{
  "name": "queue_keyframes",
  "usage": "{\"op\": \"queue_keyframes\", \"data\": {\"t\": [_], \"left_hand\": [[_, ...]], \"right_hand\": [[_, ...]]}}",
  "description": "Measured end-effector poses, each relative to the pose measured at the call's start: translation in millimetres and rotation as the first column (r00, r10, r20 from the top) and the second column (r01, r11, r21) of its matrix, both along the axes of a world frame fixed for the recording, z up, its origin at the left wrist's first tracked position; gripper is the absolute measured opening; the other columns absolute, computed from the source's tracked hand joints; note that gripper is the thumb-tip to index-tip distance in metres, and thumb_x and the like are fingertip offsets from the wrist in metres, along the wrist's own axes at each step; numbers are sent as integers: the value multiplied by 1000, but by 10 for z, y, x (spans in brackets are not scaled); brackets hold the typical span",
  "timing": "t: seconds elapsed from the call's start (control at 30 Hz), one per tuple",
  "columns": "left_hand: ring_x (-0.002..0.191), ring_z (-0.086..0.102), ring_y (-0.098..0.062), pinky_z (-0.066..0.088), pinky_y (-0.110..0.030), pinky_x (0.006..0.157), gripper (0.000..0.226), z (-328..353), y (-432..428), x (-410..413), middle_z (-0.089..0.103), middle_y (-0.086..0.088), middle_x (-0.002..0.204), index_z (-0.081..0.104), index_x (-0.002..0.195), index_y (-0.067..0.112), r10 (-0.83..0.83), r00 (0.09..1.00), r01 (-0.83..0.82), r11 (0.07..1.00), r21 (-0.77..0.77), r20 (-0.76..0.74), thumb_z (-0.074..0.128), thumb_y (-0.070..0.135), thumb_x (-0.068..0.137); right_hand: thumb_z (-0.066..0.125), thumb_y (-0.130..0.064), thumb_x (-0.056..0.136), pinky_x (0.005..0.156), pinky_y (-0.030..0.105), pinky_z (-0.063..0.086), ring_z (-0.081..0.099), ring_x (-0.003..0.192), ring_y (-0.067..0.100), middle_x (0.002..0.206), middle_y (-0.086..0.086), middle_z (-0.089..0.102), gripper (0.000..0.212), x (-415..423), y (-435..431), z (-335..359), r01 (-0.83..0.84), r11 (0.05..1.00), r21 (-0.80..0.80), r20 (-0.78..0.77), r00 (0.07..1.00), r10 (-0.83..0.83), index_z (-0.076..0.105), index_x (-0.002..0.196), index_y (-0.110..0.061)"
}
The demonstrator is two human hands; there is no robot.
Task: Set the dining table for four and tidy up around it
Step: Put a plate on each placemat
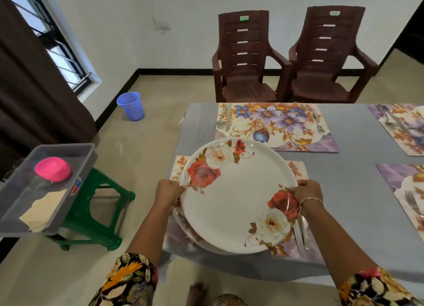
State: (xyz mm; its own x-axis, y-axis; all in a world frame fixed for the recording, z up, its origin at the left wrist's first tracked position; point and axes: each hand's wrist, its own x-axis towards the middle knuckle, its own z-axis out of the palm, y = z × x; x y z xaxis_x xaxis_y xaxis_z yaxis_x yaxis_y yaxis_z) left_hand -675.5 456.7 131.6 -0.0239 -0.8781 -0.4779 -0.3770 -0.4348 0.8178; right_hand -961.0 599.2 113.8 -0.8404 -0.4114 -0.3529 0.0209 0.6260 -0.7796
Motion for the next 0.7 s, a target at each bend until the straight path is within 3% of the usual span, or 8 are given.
{"op": "queue_keyframes", "data": {"t": [0.07,0.13,0.23,0.3,0.4,0.53,0.7], "left_hand": [[67,57,-25,51,-36,66,19,75,27,-141,59,-13,74,54,67,0,-14,999,13,1000,-25,-33,62,-5,83],[60,55,-23,51,-28,52,26,172,90,-343,57,-10,68,50,63,4,-44,997,41,998,-44,-70,59,-7,84],[57,55,-21,47,-20,37,28,290,220,-695,57,-9,66,50,60,5,-126,986,118,990,-76,-108,59,-8,84],[57,55,-21,49,-21,40,28,327,332,-949,58,-9,66,51,60,4,-180,976,170,982,-87,-119,60,-7,83],[59,56,-22,50,-23,40,23,362,530,-1347,59,-9,68,54,63,3,-265,952,255,963,-81,-154,60,-6,84],[63,57,-24,49,-29,57,18,360,756,-1886,60,-10,73,59,73,6,-362,910,362,931,-38,-202,57,-8,86],[60,57,-25,49,-25,46,14,279,986,-2565,60,-11,68,59,73,0,-468,859,469,882,-50,-209,57,-9,84]], "right_hand": [[67,6,73,85,50,51,63,90,39,95,22,68,13,-103,100,69,42,997,-61,21,999,-41,67,78,-6],[66,9,71,84,52,52,63,88,38,88,20,66,27,-258,251,109,92,990,-109,52,995,-87,60,65,-16],[72,7,66,83,50,53,64,84,35,82,16,65,24,-512,567,152,163,975,-149,81,985,-152,62,68,-14],[72,7,65,83,50,53,62,81,31,81,15,65,20,-689,819,151,208,966,-154,65,978,-200,65,76,-8],[68,8,68,86,50,52,58,81,26,82,11,64,22,-950,1214,141,276,951,-140,24,961,-276,65,78,-11],[62,10,73,87,51,51,62,89,33,87,14,66,19,-1325,1696,136,366,925,-96,-37,928,-371,67,84,-4],[59,7,79,84,42,50,60,86,29,93,18,67,19,-1710,2172,269,428,904,-19,-124,896,-427,69,95,3]]}}
